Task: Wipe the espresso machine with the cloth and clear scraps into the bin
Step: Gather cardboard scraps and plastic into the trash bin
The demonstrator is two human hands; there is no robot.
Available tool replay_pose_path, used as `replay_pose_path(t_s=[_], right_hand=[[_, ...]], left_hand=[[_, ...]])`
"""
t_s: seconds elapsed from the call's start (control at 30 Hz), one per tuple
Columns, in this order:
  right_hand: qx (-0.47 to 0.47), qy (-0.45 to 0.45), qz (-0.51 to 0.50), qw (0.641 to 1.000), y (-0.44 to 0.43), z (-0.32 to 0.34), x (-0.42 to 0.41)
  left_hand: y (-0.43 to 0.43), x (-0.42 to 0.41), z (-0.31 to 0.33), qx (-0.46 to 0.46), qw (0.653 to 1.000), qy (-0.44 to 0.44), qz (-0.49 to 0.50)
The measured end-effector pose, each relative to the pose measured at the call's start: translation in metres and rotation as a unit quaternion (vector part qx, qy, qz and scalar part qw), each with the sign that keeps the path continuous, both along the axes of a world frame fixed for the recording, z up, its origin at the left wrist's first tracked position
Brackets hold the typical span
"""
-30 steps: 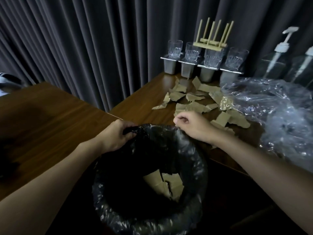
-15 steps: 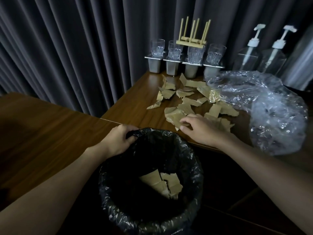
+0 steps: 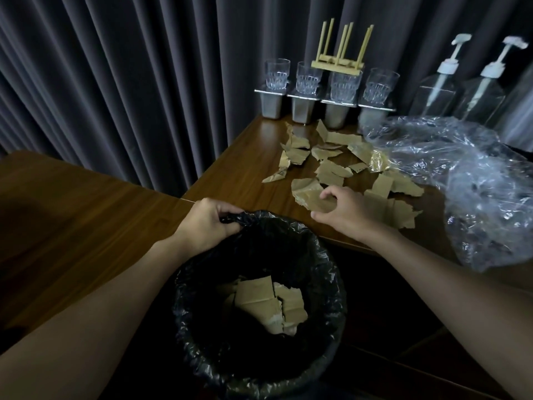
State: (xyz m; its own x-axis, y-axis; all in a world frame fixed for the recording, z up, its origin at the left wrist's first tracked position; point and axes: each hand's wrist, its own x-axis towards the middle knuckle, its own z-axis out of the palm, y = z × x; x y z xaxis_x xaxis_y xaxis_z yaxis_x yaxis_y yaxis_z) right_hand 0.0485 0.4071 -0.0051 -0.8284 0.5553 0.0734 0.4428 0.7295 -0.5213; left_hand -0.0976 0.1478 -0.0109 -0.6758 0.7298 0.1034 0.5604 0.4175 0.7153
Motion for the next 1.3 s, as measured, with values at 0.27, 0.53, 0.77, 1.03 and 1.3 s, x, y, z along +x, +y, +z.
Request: replay_pose_path(t_s=[0.27, 0.53, 0.77, 1.03, 1.3], right_hand=[[-0.178, 0.095, 0.094, 0.975, -0.024, 0.017, 0.007], [-0.204, 0.034, 0.253, 0.945, -0.054, 0.041, 0.032], [-0.179, -0.005, 0.279, 0.943, -0.048, 0.034, 0.033], [-0.001, 0.004, 0.088, 0.996, -0.005, 0.020, 0.004], [0.070, 0.016, 0.055, 0.996, 0.001, 0.004, -0.005]], left_hand=[[0.004, -0.001, -0.001, 0.023, 0.999, -0.047, -0.008], [0.003, -0.004, -0.003, 0.027, 0.998, -0.056, 0.007], [0.004, 0.001, 0.001, 0.039, 0.995, -0.093, 0.024], [0.005, 0.002, 0.003, 0.042, 0.993, -0.108, 0.028], [0.004, 0.002, 0.003, 0.043, 0.993, -0.110, 0.028]])
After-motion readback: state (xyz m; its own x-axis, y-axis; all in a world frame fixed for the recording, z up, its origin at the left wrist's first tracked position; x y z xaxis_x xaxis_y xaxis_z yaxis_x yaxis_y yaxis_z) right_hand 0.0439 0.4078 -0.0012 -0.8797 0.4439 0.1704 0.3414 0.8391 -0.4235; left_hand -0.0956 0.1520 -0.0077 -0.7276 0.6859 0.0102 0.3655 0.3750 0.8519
